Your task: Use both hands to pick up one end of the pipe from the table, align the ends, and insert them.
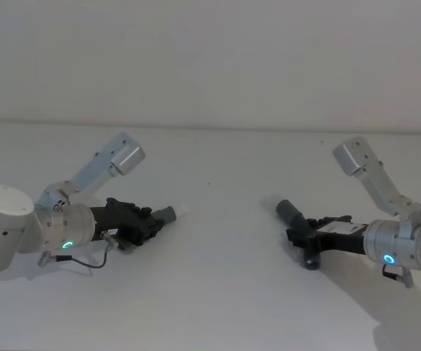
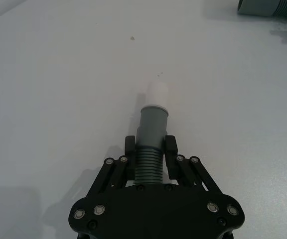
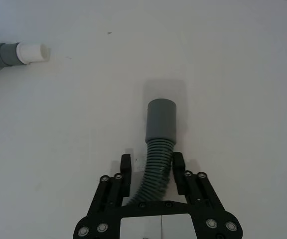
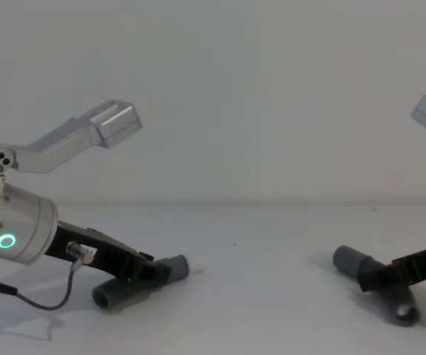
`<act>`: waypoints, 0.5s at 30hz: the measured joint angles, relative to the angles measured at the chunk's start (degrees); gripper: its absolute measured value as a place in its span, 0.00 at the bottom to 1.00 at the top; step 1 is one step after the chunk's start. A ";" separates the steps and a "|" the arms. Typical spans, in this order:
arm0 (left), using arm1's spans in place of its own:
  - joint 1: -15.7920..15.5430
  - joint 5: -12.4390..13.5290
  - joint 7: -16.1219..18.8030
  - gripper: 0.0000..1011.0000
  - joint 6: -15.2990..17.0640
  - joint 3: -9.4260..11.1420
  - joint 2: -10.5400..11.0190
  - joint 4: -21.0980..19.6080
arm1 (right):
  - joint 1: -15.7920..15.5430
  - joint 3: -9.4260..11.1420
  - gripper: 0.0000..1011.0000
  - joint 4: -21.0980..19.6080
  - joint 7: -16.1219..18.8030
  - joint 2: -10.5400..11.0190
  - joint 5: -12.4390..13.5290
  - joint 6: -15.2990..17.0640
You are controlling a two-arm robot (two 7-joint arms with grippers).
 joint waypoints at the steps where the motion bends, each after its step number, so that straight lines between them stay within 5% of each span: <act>1: 0.00 0.00 0.00 0.33 0.00 0.00 0.00 0.00 | 0.00 0.00 0.49 0.00 0.00 0.00 0.00 0.00; 9: 0.00 0.00 0.00 0.33 0.00 0.00 0.00 0.00 | 0.00 0.00 0.26 0.00 0.01 0.00 0.00 0.00; 15: 0.00 0.00 0.00 0.33 0.00 0.00 0.00 0.00 | 0.00 0.00 0.26 0.00 0.00 -0.01 -0.01 0.00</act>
